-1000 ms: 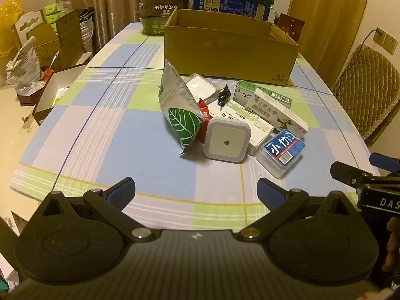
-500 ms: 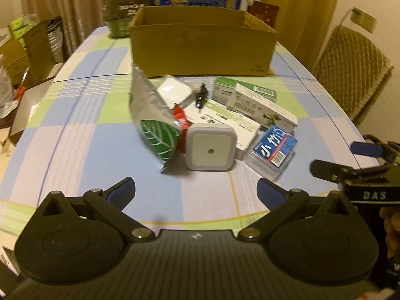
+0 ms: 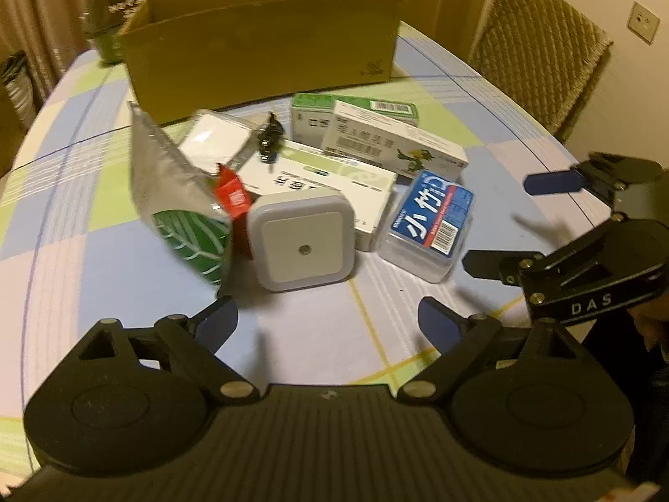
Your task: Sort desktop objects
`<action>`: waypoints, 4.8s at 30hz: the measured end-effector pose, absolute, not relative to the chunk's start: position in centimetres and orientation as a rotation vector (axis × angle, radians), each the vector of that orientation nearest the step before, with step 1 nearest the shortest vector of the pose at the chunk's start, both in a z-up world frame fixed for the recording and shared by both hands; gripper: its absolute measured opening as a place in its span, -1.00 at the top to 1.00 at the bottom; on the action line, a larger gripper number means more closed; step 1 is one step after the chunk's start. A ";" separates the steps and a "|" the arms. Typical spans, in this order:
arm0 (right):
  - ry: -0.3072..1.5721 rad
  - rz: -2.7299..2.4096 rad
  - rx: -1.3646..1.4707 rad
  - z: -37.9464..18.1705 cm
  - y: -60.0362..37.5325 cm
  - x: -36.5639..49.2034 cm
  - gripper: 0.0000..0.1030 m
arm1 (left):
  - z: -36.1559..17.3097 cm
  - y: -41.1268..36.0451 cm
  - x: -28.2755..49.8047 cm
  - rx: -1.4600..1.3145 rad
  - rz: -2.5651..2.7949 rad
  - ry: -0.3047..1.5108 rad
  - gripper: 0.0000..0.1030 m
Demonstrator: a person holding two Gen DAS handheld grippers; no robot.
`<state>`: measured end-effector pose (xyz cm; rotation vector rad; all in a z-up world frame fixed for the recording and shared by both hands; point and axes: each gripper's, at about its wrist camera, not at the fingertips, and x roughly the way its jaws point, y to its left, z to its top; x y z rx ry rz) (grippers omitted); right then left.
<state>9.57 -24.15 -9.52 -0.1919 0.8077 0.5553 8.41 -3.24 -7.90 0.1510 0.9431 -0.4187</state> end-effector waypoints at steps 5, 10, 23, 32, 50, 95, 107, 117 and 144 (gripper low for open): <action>0.812 0.554 -0.173 -9.8 -24.6 10.0 -0.81 | -9.0 -4.1 9.5 0.178 -0.415 0.949 -0.60; 0.794 0.588 -0.213 -10.2 -23.9 10.0 -0.75 | -9.4 -4.3 10.4 0.175 -0.363 0.915 -0.60; 0.779 0.672 -0.273 -11.0 -22.2 10.2 -0.76 | -9.9 -3.5 11.3 0.129 -0.338 0.907 -0.59; 0.796 0.675 -0.275 -11.6 -21.6 11.3 -0.61 | -10.2 -3.1 11.6 0.101 -0.333 0.910 -0.59; 0.821 0.531 -0.196 -11.0 -24.2 10.6 -0.61 | -10.9 -4.6 11.6 0.034 -0.201 0.875 -0.26; 0.457 0.408 -0.078 2.9 -21.4 20.9 -0.60 | 2.3 -4.1 18.5 0.105 -0.211 0.609 -0.18; 0.406 0.347 -0.044 1.8 -17.3 29.8 -0.60 | 2.2 -2.1 30.4 0.008 -0.194 0.545 -0.18; 0.422 0.326 -0.039 0.3 -16.2 32.5 -0.60 | -0.2 -0.9 34.4 -0.005 -0.166 0.566 -0.18; 0.448 0.372 -0.003 -1.8 -15.5 33.4 -0.88 | -1.9 -0.3 35.3 -0.011 -0.147 0.546 -0.38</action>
